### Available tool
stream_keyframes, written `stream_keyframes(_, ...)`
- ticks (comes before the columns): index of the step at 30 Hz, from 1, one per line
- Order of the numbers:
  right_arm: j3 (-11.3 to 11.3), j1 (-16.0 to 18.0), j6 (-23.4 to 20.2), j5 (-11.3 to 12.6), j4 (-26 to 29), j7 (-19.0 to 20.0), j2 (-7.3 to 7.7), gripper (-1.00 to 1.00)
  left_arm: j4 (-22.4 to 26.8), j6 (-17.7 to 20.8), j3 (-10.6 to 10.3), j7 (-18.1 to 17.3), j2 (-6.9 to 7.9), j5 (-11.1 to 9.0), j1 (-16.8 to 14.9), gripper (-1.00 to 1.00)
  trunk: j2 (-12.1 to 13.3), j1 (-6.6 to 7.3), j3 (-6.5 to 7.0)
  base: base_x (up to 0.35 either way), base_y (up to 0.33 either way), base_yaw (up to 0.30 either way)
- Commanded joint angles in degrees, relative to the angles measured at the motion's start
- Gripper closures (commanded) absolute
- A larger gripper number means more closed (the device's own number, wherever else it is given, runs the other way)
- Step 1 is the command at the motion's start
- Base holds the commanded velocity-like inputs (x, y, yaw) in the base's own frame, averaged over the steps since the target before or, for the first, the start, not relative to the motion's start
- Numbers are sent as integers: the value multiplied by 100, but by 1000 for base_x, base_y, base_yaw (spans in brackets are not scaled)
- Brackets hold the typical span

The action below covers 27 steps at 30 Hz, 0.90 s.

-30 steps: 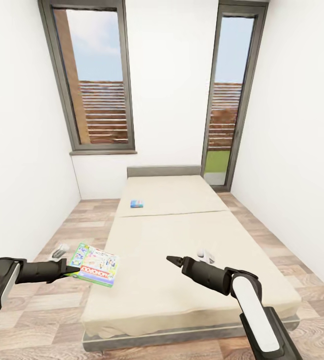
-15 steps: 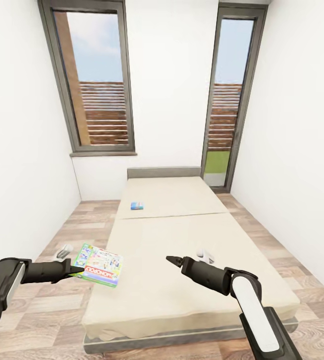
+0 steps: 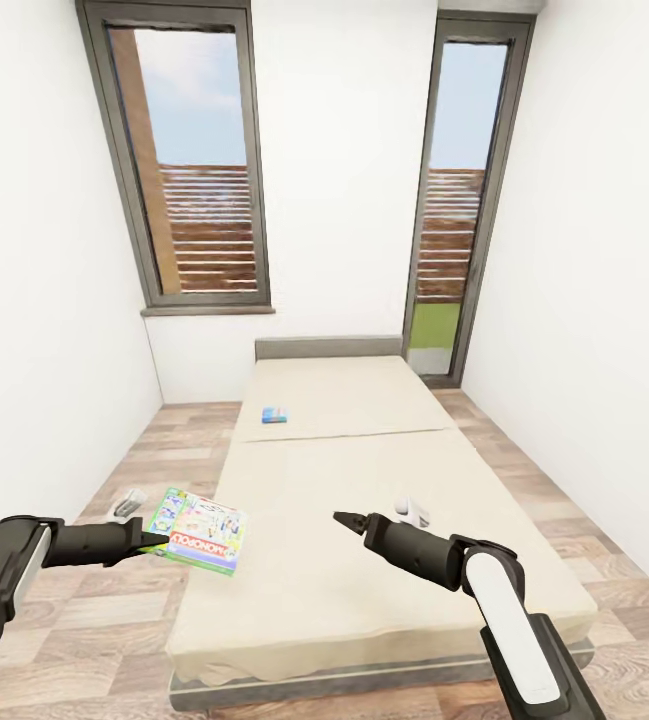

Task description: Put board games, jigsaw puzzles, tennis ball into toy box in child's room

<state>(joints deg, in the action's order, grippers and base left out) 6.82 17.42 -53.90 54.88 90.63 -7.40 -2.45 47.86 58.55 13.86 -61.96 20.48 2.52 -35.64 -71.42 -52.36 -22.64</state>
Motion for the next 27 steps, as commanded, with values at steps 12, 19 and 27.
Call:
stream_keyframes(12, 13, -2, 109, 59, -1, -29, -1, -100, 2, 42, 13, -36, -1, 29, -4, 100, 479, 264, 209, 0, 0, 0)
stream_keyframes(19, 20, -2, 157, 58, -5, -6, -1, -100, 0, 38, 15, -34, -1, 29, -4, 100, 759, 418, 335, 0, 0, 0)
stream_keyframes(27, 19, -2, 160, 48, -11, -7, -1, -100, 1, 36, 20, -27, -3, 30, -4, 100, 1080, 594, 478, 0, 0, 0)
